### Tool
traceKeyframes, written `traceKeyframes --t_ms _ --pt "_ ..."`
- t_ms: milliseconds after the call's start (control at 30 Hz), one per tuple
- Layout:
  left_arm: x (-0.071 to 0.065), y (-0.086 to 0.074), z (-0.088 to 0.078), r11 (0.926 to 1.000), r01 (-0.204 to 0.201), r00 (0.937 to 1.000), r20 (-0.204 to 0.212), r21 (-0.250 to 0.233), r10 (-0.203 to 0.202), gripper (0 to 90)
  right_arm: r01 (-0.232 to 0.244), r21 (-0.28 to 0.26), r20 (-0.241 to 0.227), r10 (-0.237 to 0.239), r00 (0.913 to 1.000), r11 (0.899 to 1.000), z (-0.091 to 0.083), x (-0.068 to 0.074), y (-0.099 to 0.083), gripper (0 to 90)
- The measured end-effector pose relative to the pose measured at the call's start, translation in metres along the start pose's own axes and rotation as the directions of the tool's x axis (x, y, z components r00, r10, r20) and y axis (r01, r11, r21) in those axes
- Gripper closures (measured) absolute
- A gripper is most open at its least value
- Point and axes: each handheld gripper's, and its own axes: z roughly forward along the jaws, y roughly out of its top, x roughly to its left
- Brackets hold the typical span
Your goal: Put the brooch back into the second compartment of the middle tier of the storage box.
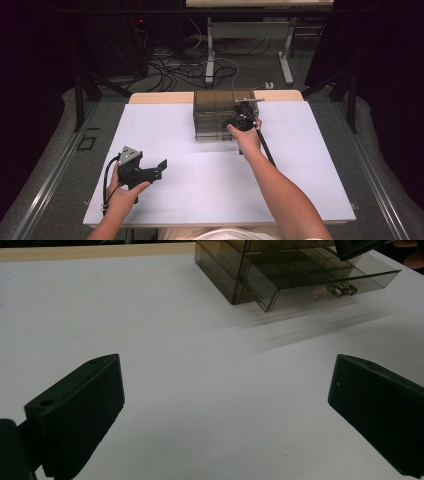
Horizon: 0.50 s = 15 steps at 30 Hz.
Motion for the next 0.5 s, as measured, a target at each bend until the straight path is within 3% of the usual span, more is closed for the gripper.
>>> traceKeyframes --t_ms 333,400,500 --pt "-0.001 0.0 -0.001 0.9999 -0.011 0.9999 -0.001 -0.002 0.011 1.5 0.01 -0.031 -0.011 -0.011 0.9999 0.999 -0.009 0.004 0.001 58.9" --pt "-0.001 0.0 -0.001 0.9999 -0.011 0.9999 -0.001 -0.002 0.011 1.5 0.044 -0.035 -0.005 -0.044 0.999 0.998 -0.011 0.003 0.001 54.8" --pt "-0.001 0.0 -0.001 1.0 -0.003 1.0 0.002 -0.002 0.003 1.5 0.036 -0.046 -0.004 -0.036 0.9993 0.998 -0.014 0.005 0.001 49.7"
